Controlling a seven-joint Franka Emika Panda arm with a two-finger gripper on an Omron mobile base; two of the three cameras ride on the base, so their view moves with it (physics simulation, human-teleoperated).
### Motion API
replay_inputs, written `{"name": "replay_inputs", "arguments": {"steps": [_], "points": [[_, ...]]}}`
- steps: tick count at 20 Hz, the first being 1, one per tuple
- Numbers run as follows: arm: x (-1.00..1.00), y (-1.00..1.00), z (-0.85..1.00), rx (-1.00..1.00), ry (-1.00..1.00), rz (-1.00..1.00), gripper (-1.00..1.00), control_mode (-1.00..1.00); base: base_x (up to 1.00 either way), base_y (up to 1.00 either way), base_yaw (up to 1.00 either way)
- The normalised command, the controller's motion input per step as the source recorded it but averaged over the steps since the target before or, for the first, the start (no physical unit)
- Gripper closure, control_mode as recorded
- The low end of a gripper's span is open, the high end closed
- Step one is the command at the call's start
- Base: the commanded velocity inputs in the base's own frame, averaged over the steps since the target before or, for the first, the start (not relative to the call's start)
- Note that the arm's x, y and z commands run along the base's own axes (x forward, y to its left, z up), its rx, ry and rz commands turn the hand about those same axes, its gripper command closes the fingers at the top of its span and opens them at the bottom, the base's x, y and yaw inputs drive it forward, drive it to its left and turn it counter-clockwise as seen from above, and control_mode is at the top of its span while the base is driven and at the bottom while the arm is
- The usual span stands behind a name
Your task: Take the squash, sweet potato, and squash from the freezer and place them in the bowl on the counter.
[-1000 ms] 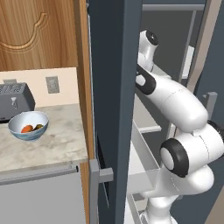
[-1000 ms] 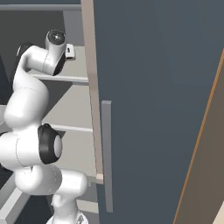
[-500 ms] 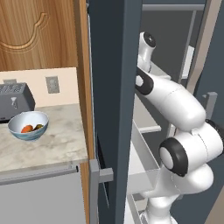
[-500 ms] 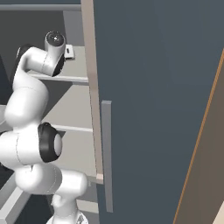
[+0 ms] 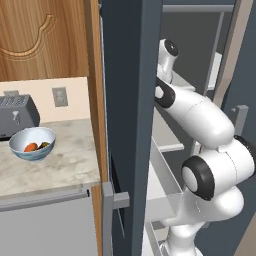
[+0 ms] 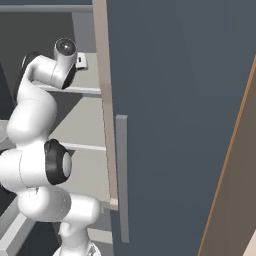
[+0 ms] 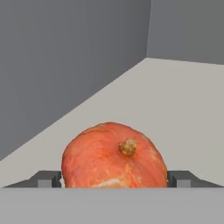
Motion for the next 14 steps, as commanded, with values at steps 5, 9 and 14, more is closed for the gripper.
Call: {"name": "replay_inputs", "arguments": {"steps": [5,9,14], "points": [[0.01,0.01,-0.02,0.00,-0.01,0.00,1.00,-1.00,0.00,0.00,0.00],[-0.28,-0.02,0.00,0.00,-0.15,0.00,1.00,-1.00,0.00,0.00,0.00],[-0.87,-0.22,0.02,0.00,-0.17,0.00,1.00,-1.00,0.00,0.00,0.00]]}}
